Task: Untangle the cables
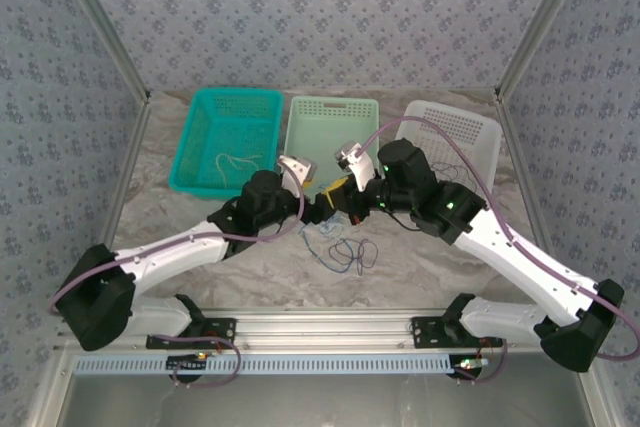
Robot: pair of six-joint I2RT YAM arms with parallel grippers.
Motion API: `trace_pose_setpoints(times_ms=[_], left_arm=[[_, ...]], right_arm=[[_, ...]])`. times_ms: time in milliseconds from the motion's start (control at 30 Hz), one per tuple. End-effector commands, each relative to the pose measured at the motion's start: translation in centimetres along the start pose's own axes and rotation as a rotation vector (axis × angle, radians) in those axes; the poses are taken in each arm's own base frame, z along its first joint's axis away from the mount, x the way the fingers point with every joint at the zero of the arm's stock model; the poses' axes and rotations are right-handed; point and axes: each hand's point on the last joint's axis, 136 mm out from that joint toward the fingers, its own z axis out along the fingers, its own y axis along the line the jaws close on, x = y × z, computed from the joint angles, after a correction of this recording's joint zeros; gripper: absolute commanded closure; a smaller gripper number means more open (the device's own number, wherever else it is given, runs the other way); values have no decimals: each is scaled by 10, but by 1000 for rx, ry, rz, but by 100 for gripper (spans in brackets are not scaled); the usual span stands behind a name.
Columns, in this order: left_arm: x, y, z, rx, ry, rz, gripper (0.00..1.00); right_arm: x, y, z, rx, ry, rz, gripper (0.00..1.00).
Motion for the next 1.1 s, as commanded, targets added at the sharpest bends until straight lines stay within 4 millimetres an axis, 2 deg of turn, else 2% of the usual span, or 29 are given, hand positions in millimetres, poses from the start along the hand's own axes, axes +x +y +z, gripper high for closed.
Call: trace_pose_setpoints(times_ms=[0,100,233,267,467,567,900,1067], left_arm=[[-12,-9,10,17,-25,4,13],[-1,-12,22,14,27,18,14],[28,-5,35,-56,144,36,17],[35,-2,36,-71,168,37,17],[81,17,34,-165,280,47,18],[98,24,32,-202,323,59,18],[117,43,22,-298,370,77,19],[112,44,14,-303,342,68,20]], right_arm=[[-17,19,-14,-84,-69,6,100],[-21,22,-20,-87,-82,4,100],[-28,20,-35,-50,-113,-15,100],[-42,23,-46,-39,-144,-33,100],[-69,7,-89,123,-196,-90,100],[-79,1,-105,156,-230,-89,100],[-92,5,-116,136,-265,-97,100],[-89,9,-111,96,-243,-79,100]])
